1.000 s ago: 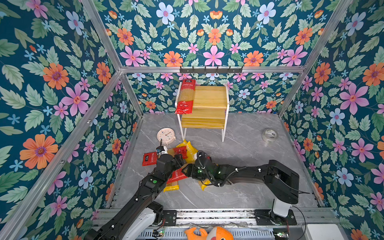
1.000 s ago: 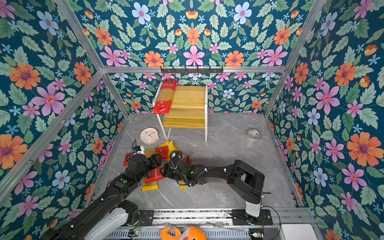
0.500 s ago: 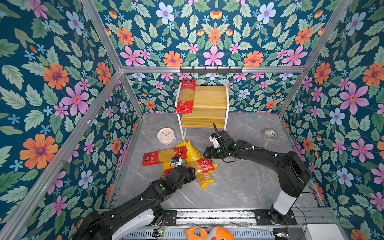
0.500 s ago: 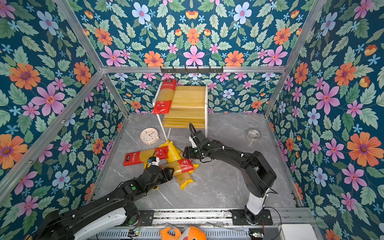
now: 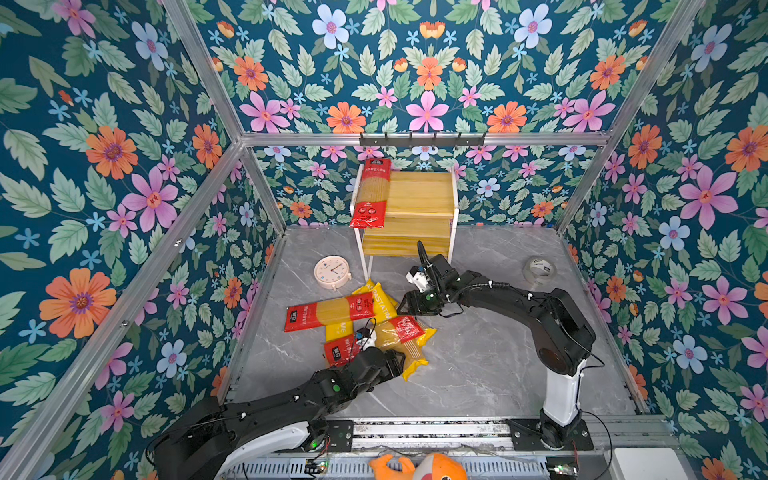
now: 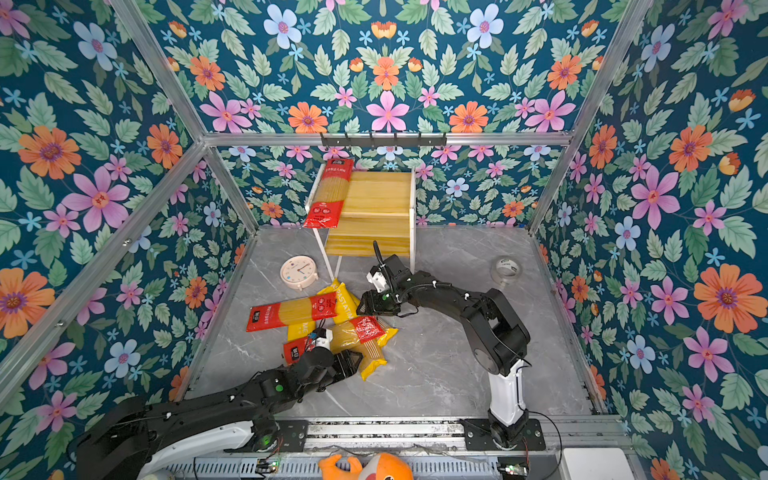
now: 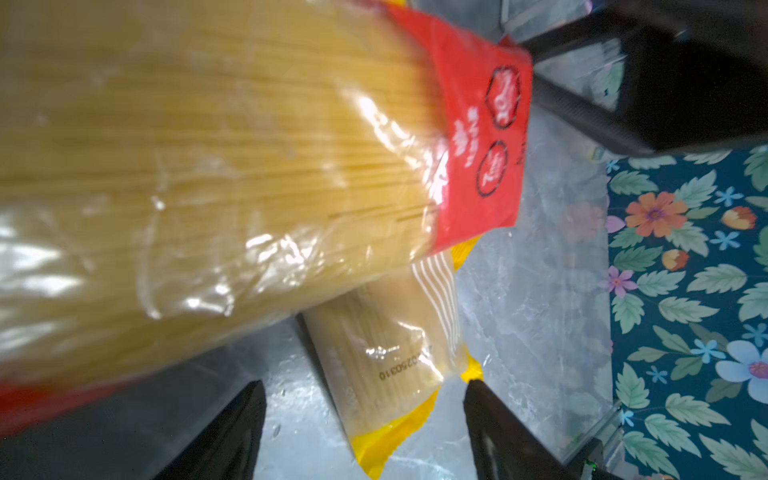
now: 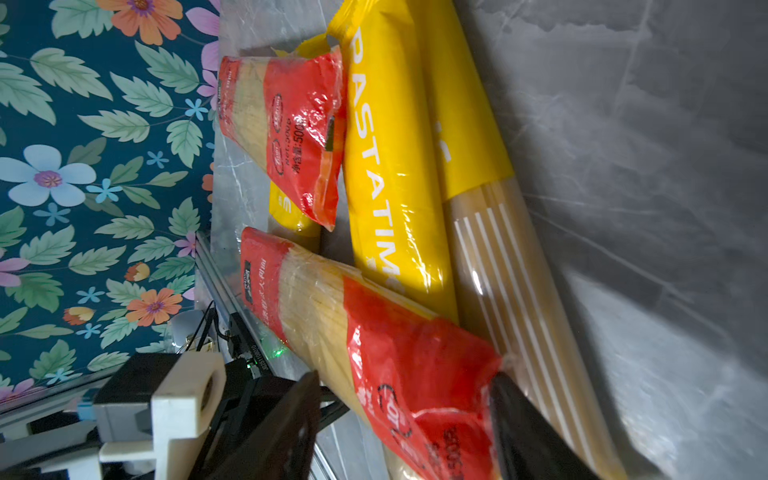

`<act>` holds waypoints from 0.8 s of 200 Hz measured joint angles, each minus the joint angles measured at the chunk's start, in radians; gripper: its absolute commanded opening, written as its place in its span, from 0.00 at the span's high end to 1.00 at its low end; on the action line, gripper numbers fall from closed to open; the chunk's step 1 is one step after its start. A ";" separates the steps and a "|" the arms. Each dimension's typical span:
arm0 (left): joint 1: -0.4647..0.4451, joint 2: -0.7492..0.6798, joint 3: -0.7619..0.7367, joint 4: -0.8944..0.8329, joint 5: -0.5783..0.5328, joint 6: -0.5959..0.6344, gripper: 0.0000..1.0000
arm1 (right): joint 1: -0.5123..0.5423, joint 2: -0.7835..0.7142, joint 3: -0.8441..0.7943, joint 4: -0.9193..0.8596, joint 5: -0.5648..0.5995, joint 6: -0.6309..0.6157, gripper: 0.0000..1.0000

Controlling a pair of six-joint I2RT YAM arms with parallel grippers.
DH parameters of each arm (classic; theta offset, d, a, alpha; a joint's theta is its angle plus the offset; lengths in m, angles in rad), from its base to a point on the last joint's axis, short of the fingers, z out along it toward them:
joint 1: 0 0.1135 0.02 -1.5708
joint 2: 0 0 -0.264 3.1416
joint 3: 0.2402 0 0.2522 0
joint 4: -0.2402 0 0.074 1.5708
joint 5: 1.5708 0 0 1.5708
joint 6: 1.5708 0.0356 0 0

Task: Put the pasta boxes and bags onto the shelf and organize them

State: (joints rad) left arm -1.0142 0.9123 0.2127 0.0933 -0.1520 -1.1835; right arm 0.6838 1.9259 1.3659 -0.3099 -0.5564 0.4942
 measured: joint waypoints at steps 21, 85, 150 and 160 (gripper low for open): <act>0.036 -0.038 -0.030 0.001 -0.044 -0.010 0.20 | 0.012 -0.037 -0.069 0.016 -0.019 -0.001 0.38; 0.169 -0.040 0.035 -0.011 -0.093 0.065 0.21 | 0.087 -0.213 -0.312 0.041 -0.046 0.024 0.39; 0.161 -0.134 -0.060 0.004 -0.059 -0.003 0.24 | 0.072 -0.157 -0.073 -0.143 0.106 -0.105 0.37; 0.159 -0.148 -0.074 0.013 -0.059 -0.024 0.25 | 0.072 -0.121 -0.030 -0.164 0.121 -0.122 0.38</act>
State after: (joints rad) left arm -0.8555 0.7639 0.1387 0.1062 -0.2108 -1.2076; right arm 0.7563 1.8053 1.3361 -0.4740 -0.4358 0.3721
